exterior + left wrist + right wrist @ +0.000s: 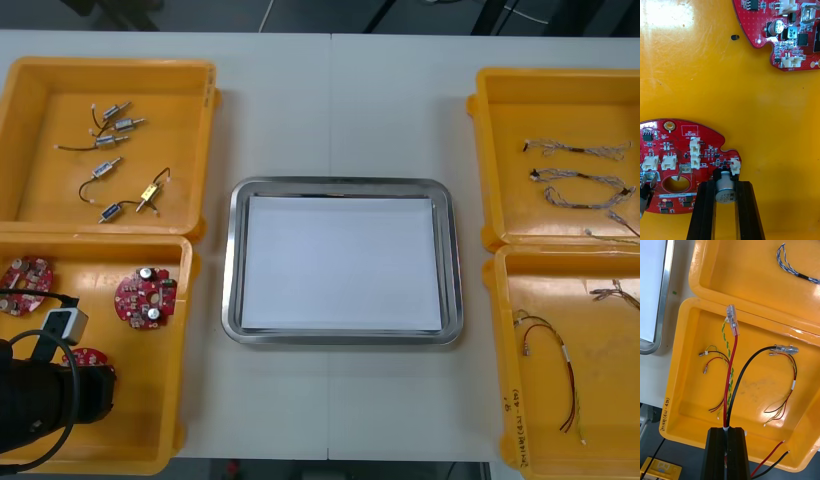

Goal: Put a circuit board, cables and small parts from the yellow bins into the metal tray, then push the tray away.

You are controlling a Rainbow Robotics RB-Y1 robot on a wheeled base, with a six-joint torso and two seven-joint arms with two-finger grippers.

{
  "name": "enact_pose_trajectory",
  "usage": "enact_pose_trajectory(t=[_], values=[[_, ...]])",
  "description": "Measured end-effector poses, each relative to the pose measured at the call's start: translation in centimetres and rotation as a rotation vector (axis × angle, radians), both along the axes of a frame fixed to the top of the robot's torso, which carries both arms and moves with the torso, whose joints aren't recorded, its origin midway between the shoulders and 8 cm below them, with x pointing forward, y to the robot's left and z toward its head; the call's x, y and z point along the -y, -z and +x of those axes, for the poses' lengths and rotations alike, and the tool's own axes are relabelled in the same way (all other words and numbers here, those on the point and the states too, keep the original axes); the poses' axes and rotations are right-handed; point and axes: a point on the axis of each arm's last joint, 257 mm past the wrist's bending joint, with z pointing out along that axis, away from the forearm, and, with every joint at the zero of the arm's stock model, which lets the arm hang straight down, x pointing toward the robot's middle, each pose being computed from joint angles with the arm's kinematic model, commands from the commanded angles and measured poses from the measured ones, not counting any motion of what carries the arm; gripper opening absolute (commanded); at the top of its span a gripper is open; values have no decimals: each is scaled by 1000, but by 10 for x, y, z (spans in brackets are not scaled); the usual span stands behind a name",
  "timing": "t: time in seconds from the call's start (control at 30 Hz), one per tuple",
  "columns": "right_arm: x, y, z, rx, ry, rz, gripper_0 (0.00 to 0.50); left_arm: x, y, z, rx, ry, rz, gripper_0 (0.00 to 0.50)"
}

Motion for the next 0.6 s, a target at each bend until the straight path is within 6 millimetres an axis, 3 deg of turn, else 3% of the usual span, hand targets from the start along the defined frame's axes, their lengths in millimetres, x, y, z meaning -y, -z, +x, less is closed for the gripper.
enact_pose_trajectory(t=[0.33,0.6], values=[[0,6,-5,-25,-57,-27,0,-1,-3,-4,-21,6,-4,0],[-1,5,-4,-17,-61,-34,0,-10,-24,3,-12,-8,6,0]])
